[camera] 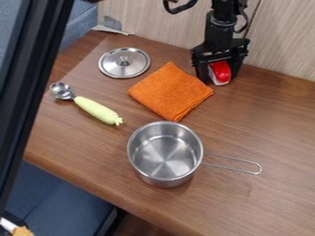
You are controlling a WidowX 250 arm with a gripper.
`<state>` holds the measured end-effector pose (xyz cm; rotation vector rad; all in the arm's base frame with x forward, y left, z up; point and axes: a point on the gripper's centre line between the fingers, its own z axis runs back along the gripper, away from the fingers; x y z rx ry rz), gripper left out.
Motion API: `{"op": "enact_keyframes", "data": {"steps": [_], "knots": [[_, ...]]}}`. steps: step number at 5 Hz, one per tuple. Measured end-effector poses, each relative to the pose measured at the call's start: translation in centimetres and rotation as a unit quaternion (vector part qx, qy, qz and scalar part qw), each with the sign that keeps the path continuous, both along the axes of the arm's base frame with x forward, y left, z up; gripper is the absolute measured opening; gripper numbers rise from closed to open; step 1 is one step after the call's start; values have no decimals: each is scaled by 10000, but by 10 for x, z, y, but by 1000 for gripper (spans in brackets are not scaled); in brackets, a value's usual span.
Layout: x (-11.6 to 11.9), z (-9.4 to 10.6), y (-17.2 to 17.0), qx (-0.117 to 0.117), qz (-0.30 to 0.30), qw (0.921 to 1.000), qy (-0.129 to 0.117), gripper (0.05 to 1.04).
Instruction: Move the red object to the upper middle table
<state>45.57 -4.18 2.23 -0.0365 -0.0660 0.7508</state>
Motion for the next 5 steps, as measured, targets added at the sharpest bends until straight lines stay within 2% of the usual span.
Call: {"op": "enact_keyframes", "data": {"steps": [2,3,4,5], "knots": [[-6,1,1,11,-2,10000,38,1001],[-9,9,0,-15,-18,10000,-14,1000],[-16,39,-2,-162,-5,9993,-348,999],[-31,66,13,-323,163,9970,-682,1000]]}}
